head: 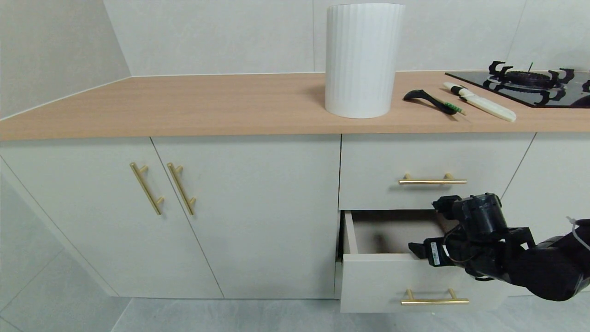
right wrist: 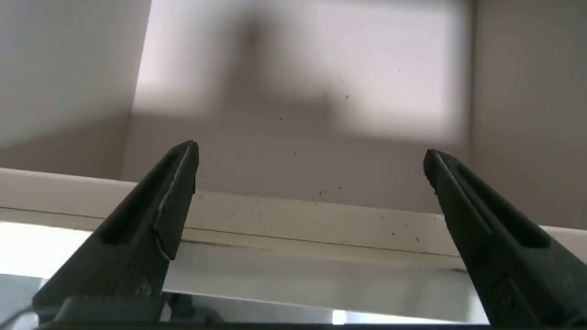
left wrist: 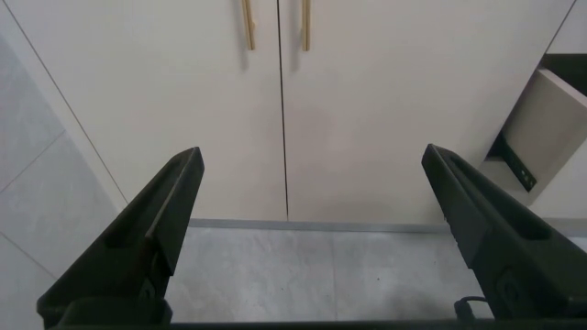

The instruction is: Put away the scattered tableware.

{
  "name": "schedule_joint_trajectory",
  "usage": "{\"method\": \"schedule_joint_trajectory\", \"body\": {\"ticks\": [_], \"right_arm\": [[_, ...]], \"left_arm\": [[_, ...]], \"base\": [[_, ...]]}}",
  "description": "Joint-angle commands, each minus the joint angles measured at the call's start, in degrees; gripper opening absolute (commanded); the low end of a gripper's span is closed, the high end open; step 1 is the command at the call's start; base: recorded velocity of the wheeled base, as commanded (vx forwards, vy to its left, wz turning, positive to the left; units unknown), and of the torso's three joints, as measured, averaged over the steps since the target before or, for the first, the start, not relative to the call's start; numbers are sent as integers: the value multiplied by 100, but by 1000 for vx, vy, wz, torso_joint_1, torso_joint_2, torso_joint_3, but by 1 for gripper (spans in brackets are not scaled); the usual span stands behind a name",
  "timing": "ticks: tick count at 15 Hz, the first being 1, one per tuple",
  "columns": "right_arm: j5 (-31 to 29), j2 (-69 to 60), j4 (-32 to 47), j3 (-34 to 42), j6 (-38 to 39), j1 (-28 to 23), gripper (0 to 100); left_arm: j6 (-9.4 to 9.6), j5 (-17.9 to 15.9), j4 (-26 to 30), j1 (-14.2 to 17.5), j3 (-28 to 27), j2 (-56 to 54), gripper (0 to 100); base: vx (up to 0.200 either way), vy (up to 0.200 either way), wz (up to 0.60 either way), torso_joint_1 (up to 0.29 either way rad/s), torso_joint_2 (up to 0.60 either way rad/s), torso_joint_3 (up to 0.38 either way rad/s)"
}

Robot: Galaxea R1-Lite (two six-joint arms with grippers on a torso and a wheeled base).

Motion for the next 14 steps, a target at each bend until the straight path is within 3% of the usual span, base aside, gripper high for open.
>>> {"method": "schedule_joint_trajectory", "body": {"ticks": [1, 14], "right_arm": [[13, -242, 263, -30, -9, 78, 100], [31, -1217, 3524, -249, -361, 974, 100]], "left_arm": [[-2, 1, 0, 0, 0, 2, 100], [-2, 1, 0, 0, 0, 11, 100]], "base": [[0, 0, 0, 0, 0, 0], [0, 0, 0, 0, 0, 0]]}}
